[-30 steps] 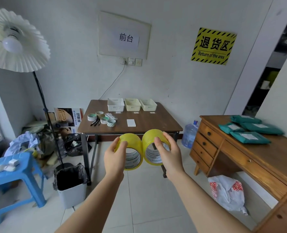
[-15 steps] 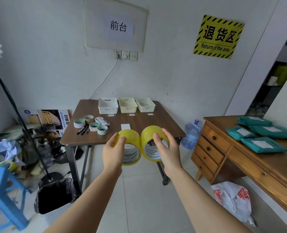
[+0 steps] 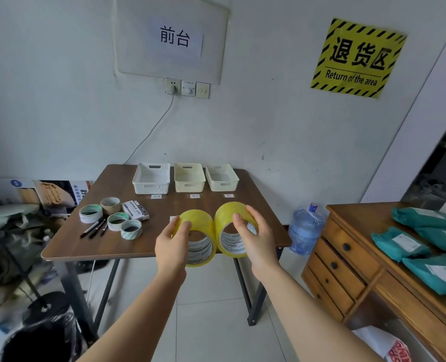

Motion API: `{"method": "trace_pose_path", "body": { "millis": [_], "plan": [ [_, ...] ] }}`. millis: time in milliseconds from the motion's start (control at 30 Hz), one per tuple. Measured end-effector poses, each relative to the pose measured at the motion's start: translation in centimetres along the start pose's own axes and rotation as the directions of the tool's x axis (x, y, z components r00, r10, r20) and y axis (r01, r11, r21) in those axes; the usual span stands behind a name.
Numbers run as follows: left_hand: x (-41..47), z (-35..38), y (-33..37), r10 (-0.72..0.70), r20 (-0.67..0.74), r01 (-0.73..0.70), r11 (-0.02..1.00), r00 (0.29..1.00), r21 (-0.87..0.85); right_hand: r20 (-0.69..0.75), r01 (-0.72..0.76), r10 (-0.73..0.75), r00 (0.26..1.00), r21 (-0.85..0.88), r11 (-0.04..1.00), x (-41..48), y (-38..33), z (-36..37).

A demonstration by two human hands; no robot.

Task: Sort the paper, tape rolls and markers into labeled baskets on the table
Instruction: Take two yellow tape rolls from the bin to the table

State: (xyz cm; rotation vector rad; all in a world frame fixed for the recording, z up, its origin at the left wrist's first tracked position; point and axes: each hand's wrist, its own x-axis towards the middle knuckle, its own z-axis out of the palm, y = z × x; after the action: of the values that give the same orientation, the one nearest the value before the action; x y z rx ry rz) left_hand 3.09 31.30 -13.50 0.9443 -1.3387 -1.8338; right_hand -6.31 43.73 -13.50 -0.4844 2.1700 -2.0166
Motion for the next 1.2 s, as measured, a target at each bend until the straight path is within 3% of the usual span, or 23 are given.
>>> {"method": "trace_pose_path", "body": {
  "millis": [400, 767, 1200],
  "plan": [
    [10.6, 9.0, -2.8, -0.083, -0.061, 0.081, 0.996, 0.995, -0.026, 0.068, -0.047, 0.055, 0.996, -0.117, 0.992, 14.7, 3.3, -0.2],
    [22.7, 15.0, -5.4, -0.154, -0.164, 0.152, 0.988, 0.974, -0.025, 0.194, -0.076, 0.12, 0.974, -0.218, 0.973, 29.6, 7.0, 3.9],
    [29.4, 17.6, -10.6, -0.383, -0.325, 0.361, 0.924, 0.865, -0.129, 0.435, -0.074, 0.294, 0.851, -0.455, 0.887, 39.8, 11.9, 7.6]
  ]
}}
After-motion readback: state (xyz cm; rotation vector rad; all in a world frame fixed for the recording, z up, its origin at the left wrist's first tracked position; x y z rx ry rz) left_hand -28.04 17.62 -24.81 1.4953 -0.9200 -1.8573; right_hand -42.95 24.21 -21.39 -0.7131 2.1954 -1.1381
